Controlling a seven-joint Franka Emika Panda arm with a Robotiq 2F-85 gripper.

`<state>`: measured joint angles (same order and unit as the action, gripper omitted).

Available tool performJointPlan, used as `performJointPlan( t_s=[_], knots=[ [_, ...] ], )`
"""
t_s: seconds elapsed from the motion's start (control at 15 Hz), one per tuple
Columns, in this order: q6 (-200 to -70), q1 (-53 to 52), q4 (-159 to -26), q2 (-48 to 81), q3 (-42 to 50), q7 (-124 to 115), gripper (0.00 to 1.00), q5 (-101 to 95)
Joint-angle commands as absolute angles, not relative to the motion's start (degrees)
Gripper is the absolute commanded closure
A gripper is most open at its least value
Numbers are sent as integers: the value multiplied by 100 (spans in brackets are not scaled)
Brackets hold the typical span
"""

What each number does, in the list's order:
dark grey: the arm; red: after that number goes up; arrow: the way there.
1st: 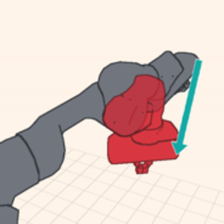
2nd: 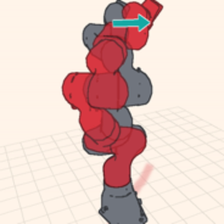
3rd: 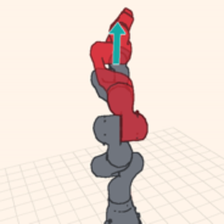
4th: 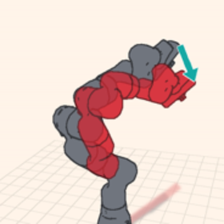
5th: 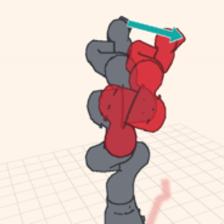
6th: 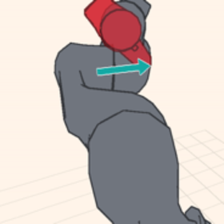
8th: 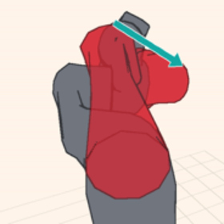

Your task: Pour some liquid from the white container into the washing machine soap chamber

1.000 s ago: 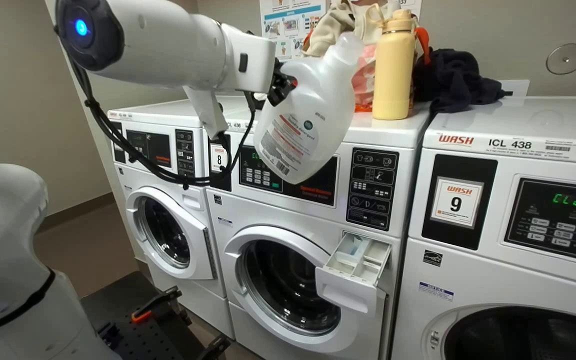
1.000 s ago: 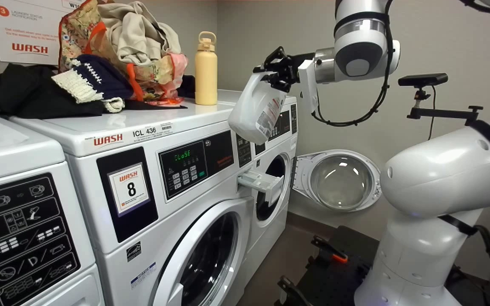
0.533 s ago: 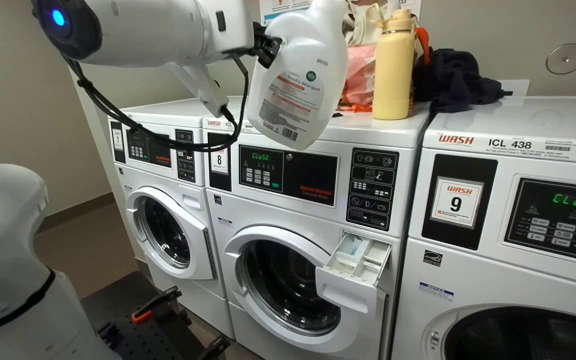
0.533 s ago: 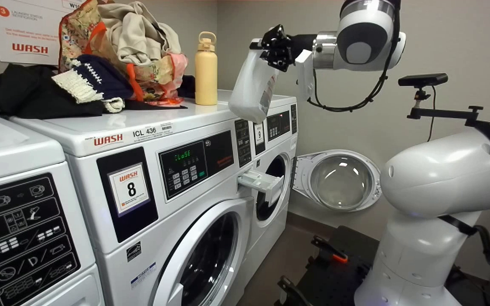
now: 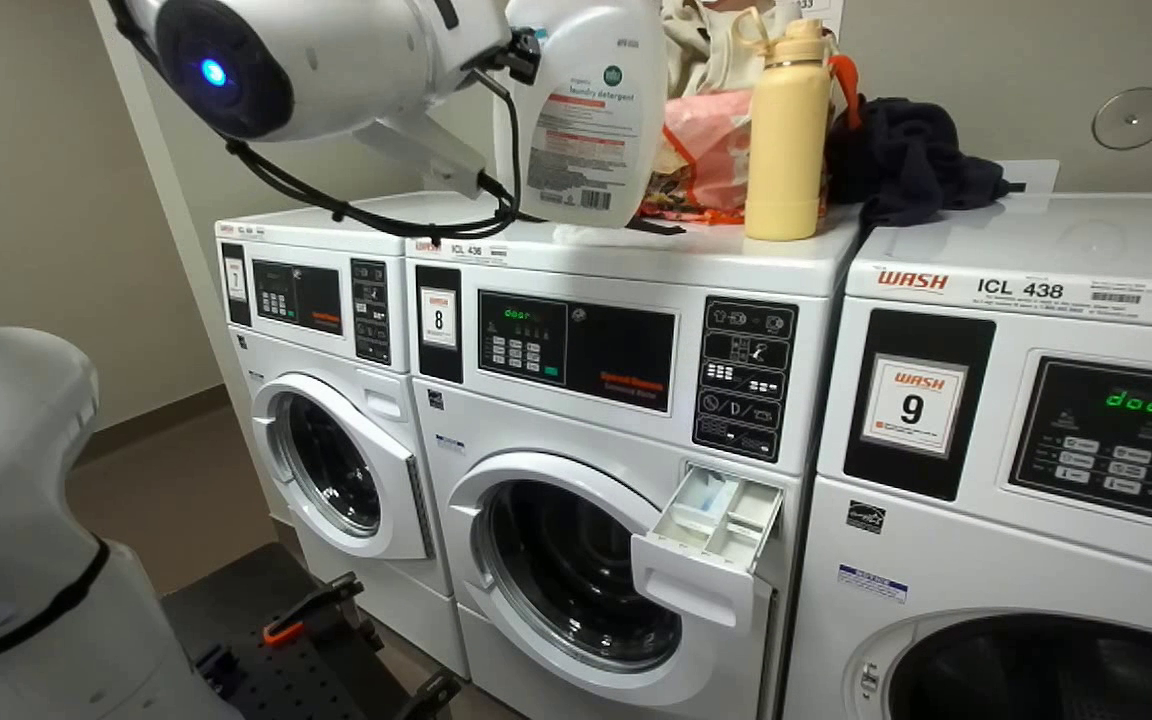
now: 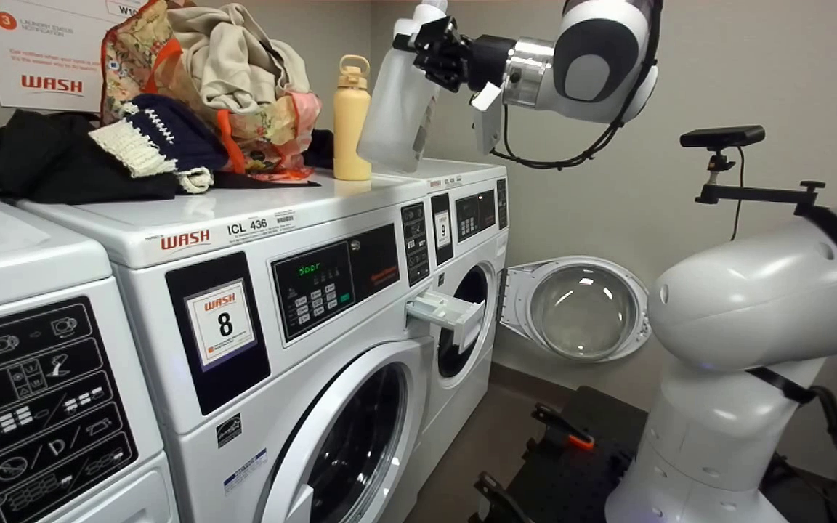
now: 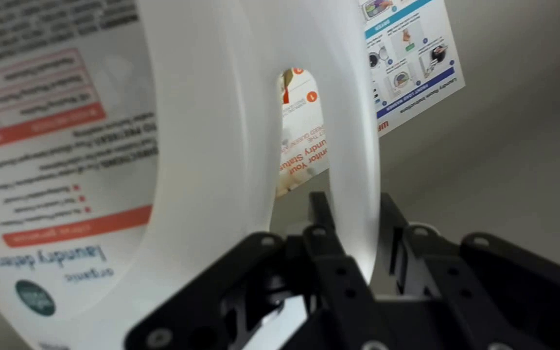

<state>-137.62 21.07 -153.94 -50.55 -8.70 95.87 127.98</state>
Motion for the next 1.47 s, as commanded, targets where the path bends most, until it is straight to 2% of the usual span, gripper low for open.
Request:
performJointPlan(
  t_s=[0.0, 0.67, 1.4],
  knots=[
    [-13084, 2130, -15007, -4524, -984, 10597, 93, 13280],
    [-12197, 1481, -14725, -3332, -901, 12355, 93, 13196],
    [-12603, 988, -13994, -2532, -823, 12404, 93, 13296]
  ],
)
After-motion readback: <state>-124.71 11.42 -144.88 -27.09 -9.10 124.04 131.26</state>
